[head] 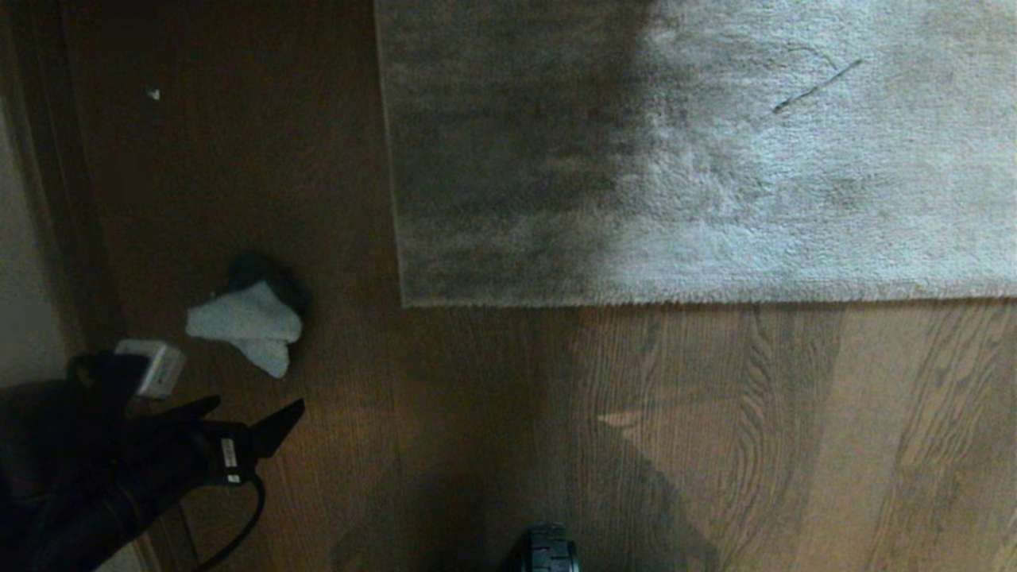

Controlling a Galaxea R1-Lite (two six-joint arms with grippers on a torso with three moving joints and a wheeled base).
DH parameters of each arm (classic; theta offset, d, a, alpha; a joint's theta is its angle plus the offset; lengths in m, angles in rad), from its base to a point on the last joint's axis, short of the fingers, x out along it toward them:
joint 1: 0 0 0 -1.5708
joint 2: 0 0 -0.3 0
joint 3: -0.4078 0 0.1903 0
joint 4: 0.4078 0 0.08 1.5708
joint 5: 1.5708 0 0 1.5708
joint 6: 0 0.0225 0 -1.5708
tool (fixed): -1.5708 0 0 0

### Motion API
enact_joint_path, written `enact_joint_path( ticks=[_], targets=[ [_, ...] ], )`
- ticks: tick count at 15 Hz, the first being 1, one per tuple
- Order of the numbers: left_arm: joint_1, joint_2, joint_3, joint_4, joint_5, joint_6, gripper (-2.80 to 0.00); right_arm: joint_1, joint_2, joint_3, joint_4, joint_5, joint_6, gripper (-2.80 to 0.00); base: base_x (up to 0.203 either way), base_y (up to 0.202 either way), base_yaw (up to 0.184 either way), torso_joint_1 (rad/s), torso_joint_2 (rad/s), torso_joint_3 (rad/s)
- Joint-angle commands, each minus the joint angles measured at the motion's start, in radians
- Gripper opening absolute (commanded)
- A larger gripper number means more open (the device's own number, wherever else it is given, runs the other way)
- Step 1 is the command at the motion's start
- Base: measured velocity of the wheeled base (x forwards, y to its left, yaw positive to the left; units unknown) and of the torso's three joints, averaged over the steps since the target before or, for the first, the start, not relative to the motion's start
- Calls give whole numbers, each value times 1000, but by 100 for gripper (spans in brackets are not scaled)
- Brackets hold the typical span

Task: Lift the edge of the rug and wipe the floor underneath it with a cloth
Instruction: Pick up the rag

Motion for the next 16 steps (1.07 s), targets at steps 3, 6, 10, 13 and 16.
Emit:
enact_joint_path(
  ticks=[3, 6, 10, 13, 16],
  targets=[
    [4, 12, -1, -6, 0, -3, 0, 0, 0, 0, 0, 0, 0, -280, 0, 0, 0, 0, 0, 0],
    [4, 31, -24, -6, 0, -3, 0, 0, 0, 0, 0, 0, 0, -280, 0, 0, 0, 0, 0, 0],
    [7, 59, -67, -6, 4, -3, 0, 0, 0, 0, 0, 0, 0, -280, 0, 0, 0, 0, 0, 0],
    [7, 58, -64, -6, 7, -25, 0, 0, 0, 0, 0, 0, 0, -280, 0, 0, 0, 0, 0, 0],
    [4, 51, -61, -6, 5, -49, 0, 0, 0, 0, 0, -1, 0, -280, 0, 0, 0, 0, 0, 0]
  ],
)
